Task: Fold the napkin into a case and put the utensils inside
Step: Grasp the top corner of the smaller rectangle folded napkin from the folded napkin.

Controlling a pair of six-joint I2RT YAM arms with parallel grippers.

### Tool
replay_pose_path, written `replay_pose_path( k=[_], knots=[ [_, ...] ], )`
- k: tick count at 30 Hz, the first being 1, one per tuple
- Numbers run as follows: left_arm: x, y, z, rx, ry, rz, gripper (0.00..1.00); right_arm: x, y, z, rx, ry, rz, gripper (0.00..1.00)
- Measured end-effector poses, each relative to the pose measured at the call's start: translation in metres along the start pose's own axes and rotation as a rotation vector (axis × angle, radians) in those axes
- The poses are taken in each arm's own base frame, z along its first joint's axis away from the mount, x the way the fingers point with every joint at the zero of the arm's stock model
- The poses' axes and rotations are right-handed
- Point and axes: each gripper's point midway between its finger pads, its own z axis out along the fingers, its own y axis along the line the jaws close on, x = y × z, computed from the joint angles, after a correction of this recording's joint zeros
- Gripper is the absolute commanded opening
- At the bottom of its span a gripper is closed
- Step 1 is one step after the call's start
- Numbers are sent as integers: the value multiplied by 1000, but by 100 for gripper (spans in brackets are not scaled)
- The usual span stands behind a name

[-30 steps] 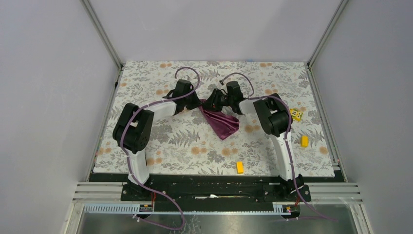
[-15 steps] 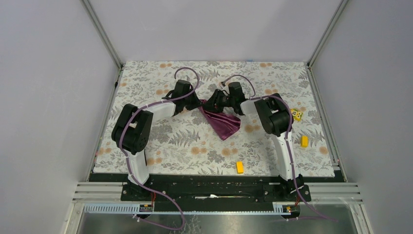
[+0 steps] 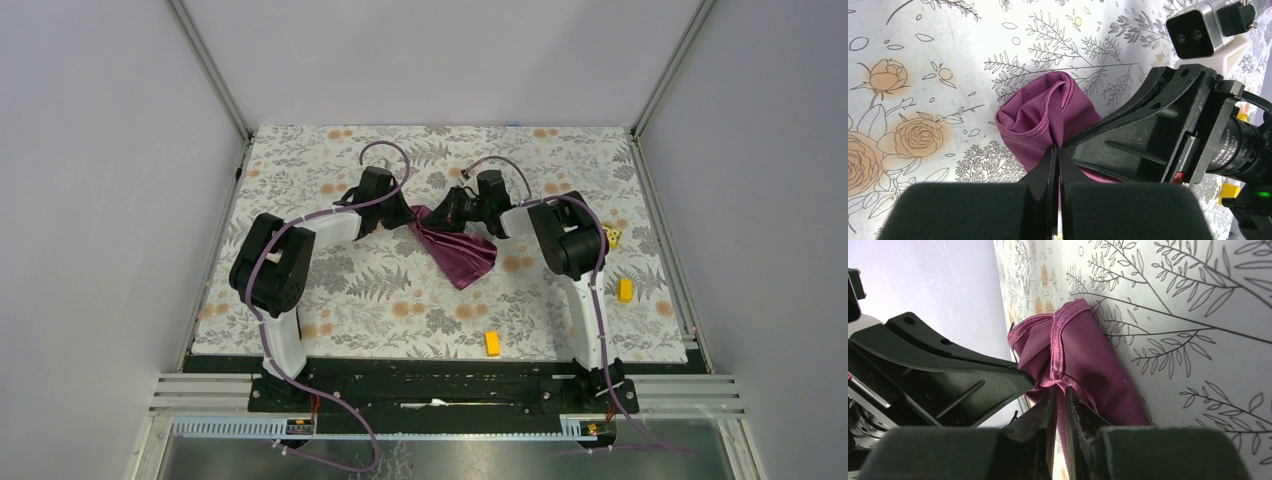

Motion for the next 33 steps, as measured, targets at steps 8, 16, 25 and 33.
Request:
replay_pose_path(
  k=[8, 16, 25, 33],
  knots=[
    [2, -3, -1, 19, 14, 0, 0, -2, 0, 7, -3, 9, -3, 7],
    [3, -2, 0, 14, 18, -5, 6, -9, 3, 43, 13, 16, -16, 1],
    [12, 7, 1, -21, 56, -11, 44, -6, -6, 28, 48, -5, 16, 9],
    [-1, 2, -36, 26, 21, -27, 49, -2, 8, 11, 76, 10, -11, 19]
  ],
)
